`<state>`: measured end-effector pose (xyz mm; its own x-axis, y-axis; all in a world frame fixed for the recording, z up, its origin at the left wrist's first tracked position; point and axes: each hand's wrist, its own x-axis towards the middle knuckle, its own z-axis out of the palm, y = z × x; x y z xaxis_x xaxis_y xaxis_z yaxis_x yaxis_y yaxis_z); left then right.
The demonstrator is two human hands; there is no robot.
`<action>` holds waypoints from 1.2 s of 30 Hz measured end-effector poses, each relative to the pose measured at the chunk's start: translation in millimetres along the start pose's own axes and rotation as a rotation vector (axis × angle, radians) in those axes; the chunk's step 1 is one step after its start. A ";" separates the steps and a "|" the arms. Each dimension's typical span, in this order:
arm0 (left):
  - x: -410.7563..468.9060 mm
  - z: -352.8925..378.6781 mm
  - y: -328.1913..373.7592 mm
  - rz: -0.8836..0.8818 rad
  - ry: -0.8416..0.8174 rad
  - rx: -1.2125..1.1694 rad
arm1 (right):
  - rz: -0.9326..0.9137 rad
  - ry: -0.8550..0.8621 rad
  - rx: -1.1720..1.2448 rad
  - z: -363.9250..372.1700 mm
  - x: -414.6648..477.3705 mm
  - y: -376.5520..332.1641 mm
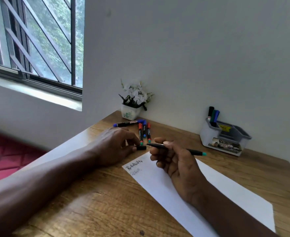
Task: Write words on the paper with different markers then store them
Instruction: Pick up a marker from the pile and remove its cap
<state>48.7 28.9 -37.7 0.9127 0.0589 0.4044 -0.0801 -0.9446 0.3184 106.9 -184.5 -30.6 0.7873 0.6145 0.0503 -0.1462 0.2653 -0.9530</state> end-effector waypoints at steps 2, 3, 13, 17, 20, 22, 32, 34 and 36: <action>0.2 0.1 -4.3 -0.057 0.025 -0.159 | 0.000 0.016 0.031 -0.3 1.1 -0.5; 0.4 -0.2 -7.1 -0.077 0.032 -0.262 | 0.000 0.022 0.042 -0.7 1.3 -1.0; -4.0 -5.7 -11.7 -0.047 -0.020 -0.643 | -0.015 0.019 0.002 -2.2 1.2 1.5; -5.0 -6.6 -10.7 -0.055 -0.040 -0.667 | -0.025 0.030 0.013 -2.4 1.7 2.4; -5.3 -7.3 -8.4 -0.078 -0.030 -0.694 | -0.030 0.045 0.039 -2.6 1.8 2.1; -6.0 -8.1 -7.3 -0.082 -0.030 -0.710 | -0.037 0.040 0.036 -2.7 0.9 1.6; -8.7 -8.8 2.9 -0.024 -0.042 -0.904 | -0.113 -0.020 -0.132 -3.7 -1.1 4.8; -9.6 -6.9 6.8 -0.021 -0.068 -0.999 | -0.135 -0.025 -0.160 -2.8 -1.6 4.6; -10.6 -3.9 9.2 -0.052 -0.084 -1.096 | -0.140 -0.009 -0.151 -3.0 -2.0 4.2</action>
<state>36.7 20.9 -35.8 0.9462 0.0291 0.3223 -0.3154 -0.1403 0.9385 106.5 -186.9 -35.6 0.7884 0.5858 0.1877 0.0566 0.2347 -0.9704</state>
